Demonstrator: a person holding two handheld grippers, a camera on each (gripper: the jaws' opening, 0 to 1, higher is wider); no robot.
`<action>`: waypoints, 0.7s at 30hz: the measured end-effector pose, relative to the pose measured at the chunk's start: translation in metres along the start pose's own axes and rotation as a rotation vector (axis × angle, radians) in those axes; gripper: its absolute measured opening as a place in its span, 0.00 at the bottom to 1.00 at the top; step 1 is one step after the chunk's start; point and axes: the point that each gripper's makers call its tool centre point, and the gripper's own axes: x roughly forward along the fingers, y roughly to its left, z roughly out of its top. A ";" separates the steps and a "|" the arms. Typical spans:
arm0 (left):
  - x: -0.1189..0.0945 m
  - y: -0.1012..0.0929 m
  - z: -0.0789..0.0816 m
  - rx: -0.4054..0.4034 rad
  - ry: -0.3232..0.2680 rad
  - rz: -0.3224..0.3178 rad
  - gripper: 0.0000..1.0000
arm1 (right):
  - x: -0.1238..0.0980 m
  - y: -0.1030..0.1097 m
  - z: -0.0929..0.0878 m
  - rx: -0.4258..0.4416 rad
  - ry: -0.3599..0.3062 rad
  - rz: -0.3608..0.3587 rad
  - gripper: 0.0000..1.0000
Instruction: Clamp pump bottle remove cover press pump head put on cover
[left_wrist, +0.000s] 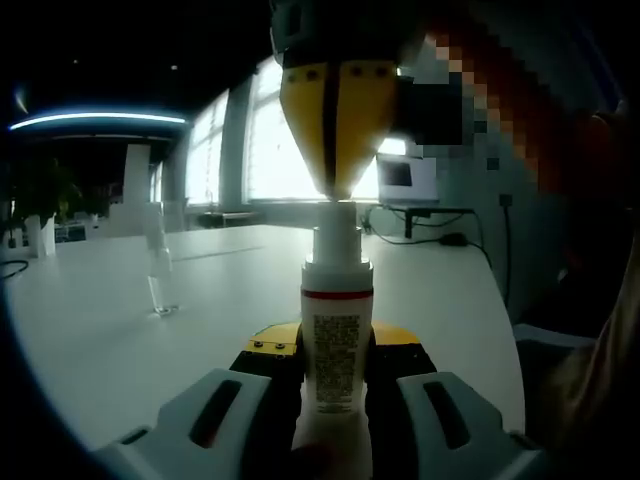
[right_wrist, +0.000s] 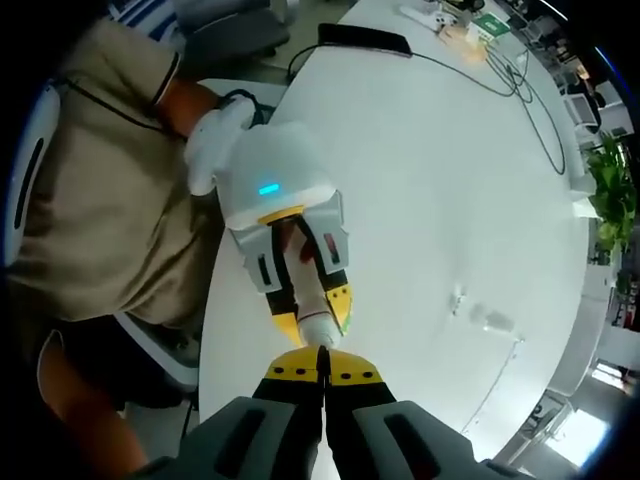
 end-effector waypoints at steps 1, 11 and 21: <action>0.000 0.000 0.000 0.000 0.000 0.000 0.14 | 0.000 0.000 0.000 0.003 -0.001 -0.001 0.00; 0.000 0.000 0.000 -0.002 -0.001 -0.001 0.14 | 0.005 0.000 0.000 0.025 -0.013 0.016 0.00; 0.000 0.001 0.000 -0.002 0.000 0.001 0.14 | 0.006 0.001 -0.001 0.052 -0.028 0.008 0.00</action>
